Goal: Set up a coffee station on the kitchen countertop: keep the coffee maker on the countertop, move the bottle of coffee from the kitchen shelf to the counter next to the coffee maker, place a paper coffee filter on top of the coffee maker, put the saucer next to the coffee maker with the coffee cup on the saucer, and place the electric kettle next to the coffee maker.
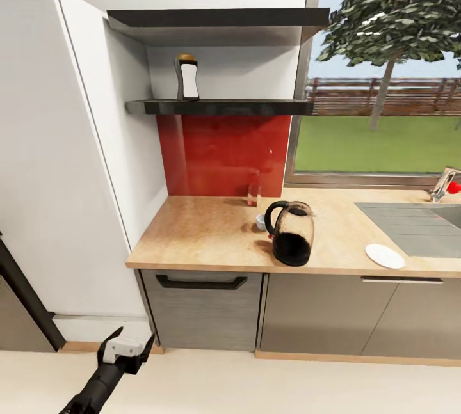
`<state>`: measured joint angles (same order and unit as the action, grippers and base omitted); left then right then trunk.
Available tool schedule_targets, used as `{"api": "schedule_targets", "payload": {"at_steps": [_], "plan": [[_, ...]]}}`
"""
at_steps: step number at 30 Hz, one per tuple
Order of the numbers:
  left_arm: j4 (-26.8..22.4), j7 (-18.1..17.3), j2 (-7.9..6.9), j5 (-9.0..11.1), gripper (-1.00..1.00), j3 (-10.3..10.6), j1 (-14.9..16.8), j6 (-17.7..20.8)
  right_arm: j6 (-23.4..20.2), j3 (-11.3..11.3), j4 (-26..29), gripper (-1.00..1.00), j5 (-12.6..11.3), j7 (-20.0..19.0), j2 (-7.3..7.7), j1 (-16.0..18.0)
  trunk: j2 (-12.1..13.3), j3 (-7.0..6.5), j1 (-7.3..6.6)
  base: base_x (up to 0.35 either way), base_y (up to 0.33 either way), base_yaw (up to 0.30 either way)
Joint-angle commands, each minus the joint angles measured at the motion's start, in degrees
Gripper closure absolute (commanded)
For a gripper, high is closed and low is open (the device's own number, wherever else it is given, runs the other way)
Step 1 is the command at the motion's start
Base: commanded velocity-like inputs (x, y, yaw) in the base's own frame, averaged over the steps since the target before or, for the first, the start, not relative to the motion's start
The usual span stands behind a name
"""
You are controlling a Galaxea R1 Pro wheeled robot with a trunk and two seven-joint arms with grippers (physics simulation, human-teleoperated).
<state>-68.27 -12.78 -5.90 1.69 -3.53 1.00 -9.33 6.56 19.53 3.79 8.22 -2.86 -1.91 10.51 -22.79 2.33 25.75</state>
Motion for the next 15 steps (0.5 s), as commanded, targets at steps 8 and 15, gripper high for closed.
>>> {"api": "schedule_targets", "payload": {"at_steps": [8, 15], "plan": [[-11.63, -8.83, -0.08, 1.16, -1.00, 2.82, 3.96, 8.18, 0.15, 0.51, -0.01, -1.00, 0.57, -0.13, -0.02, 0.05, -0.12, 0.13, 0.03, -0.001, 0.000, 0.000], [-14.59, -26.91, -0.87, 4.58, -1.00, 1.92, 15.02, 26.04, 0.13, 0.43, -0.01, -1.00, 0.57, -0.21, -0.06, 0.04, -0.12, 0.13, 0.03, 0.000, 0.000, 0.000]]}}
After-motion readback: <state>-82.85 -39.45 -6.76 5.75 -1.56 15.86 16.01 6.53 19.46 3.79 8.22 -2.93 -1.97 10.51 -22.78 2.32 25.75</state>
